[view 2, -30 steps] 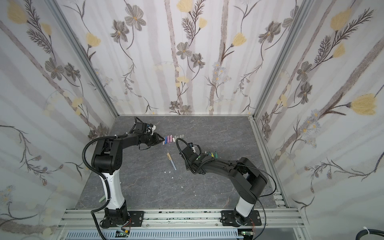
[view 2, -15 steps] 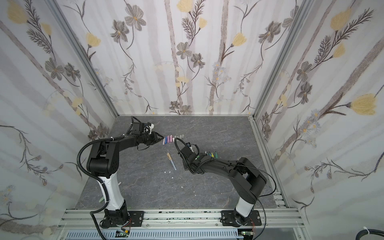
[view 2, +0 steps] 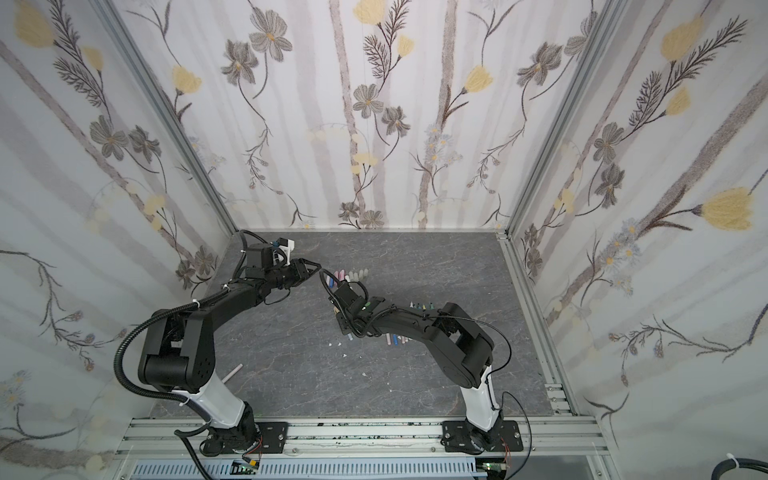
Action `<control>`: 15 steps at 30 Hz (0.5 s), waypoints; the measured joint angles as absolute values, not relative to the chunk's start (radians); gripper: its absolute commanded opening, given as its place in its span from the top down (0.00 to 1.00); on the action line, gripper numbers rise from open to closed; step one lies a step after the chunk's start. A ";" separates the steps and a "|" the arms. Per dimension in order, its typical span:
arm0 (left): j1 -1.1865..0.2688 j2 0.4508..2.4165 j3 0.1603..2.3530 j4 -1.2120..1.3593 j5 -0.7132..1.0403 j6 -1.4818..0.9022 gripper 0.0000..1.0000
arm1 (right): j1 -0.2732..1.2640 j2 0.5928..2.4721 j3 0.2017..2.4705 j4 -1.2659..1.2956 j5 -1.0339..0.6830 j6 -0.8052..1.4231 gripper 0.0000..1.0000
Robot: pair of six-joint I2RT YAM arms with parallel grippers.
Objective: Open the pen caps
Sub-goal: 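Grasp the yellow-capped pen with the right gripper while the left gripper withdraws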
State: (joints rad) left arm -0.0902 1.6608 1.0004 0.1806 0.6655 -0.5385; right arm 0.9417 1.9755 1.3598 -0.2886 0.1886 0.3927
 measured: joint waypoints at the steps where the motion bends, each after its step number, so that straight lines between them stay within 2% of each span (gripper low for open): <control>1: -0.090 1.645 0.989 0.191 0.664 -0.548 0.50 | 0.942 1.988 1.374 -0.291 0.187 0.391 0.52; 4: -0.090 1.612 0.967 0.223 0.657 -0.559 0.47 | 0.942 2.020 1.408 -0.299 0.178 0.384 0.51; 9: -0.089 1.572 0.928 0.276 0.656 -0.592 0.36 | 0.943 2.059 1.438 -0.305 0.162 0.379 0.52; 15: -0.089 1.514 0.897 0.311 0.642 -0.606 0.13 | 0.953 2.082 1.439 -0.324 0.154 0.374 0.54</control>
